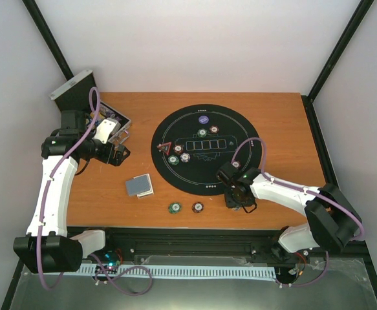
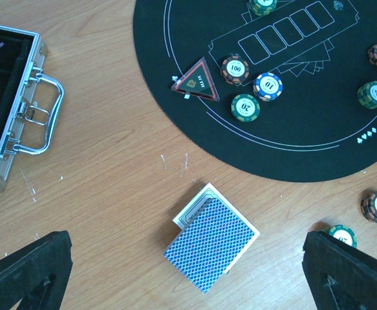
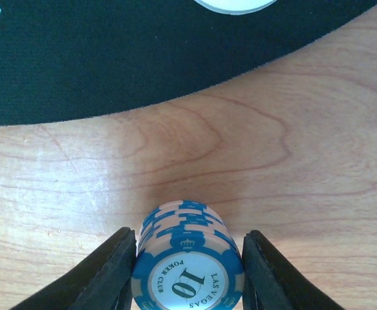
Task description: Distribute texas hold em gaming equipment
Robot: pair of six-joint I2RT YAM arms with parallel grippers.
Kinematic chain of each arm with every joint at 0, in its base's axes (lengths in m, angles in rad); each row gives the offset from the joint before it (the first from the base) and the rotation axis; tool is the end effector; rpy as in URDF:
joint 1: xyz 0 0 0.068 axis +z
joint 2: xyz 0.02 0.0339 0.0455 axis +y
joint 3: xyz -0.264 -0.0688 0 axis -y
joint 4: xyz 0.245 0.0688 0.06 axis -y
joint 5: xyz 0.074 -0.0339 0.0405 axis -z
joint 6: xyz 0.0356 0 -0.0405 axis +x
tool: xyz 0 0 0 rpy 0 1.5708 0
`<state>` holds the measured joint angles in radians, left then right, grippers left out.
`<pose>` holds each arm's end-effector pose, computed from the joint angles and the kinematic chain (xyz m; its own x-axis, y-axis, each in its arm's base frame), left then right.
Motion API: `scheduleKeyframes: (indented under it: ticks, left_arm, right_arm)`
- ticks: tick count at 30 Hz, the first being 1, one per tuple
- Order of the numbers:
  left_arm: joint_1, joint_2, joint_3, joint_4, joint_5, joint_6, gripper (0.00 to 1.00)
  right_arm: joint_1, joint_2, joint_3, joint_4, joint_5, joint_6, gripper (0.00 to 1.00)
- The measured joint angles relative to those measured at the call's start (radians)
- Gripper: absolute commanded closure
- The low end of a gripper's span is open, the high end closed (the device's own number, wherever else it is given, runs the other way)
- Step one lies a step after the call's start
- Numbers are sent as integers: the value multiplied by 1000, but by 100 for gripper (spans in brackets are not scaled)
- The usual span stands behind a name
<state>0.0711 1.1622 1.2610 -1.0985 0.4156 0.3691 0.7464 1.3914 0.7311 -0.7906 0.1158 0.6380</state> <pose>0.2111 0.0006 0.3500 -0.7276 0.2791 -0.6267 0.4452 0.8871 -0.1218 0.1616 0.1438 0.1618 -0.9811 -0.1016 -0.1644 -0.0995 0.9948 -0.0209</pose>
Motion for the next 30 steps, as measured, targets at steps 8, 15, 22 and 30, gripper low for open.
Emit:
scheduleKeyframes:
  ticks: [8,15,22,30]
  left_arm:
    - [0,0,0,0,0,0,0]
    - [0,0,0,0,0,0,0]
    - [0,0,0,1,0,0,0]
    - [0,0,0,1,0,0,0]
  right_arm:
    - [0,-11,24,-41,6,0,74]
    - [-5,-26,212,-128,51,-18,74]
    - [-122,142,515,-143,77,-121,75]
    - [-307,565,937,-132,79,-259,78]
